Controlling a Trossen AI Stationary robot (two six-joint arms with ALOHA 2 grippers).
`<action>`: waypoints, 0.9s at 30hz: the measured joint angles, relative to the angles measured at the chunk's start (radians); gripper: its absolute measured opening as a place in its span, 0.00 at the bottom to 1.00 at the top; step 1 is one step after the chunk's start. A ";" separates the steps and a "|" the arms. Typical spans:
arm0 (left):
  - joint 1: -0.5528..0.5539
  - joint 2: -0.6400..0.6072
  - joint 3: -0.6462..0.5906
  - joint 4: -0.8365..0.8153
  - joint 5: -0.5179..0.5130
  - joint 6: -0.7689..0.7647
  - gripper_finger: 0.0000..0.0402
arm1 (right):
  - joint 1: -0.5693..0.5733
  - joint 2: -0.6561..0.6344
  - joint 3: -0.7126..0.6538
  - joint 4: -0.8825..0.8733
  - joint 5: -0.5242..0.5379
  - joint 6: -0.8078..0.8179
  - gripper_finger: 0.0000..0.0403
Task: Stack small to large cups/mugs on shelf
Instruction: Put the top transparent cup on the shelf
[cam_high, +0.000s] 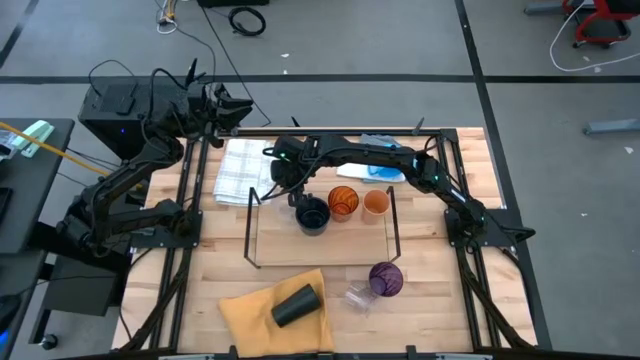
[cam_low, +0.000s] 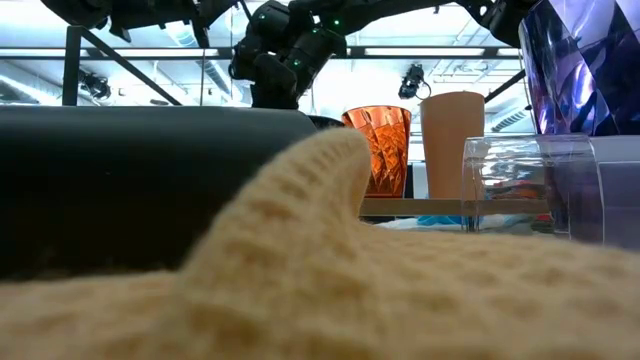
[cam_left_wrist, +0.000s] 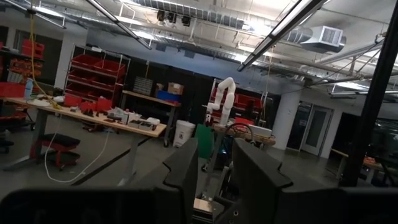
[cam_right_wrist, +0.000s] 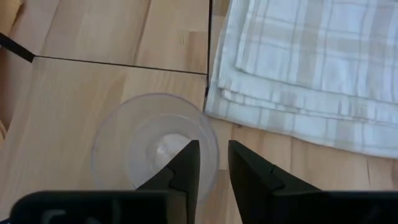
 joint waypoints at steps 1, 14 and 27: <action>0.000 0.000 0.000 0.000 0.000 0.000 0.27 | 0.000 0.000 0.000 0.000 0.000 0.001 0.22; 0.000 0.000 0.000 0.000 0.000 0.000 0.27 | 0.026 -0.001 0.000 -0.003 -0.031 0.012 0.22; 0.000 0.000 0.000 0.001 0.000 0.000 0.27 | 0.031 -0.002 0.000 -0.015 -0.073 0.012 0.12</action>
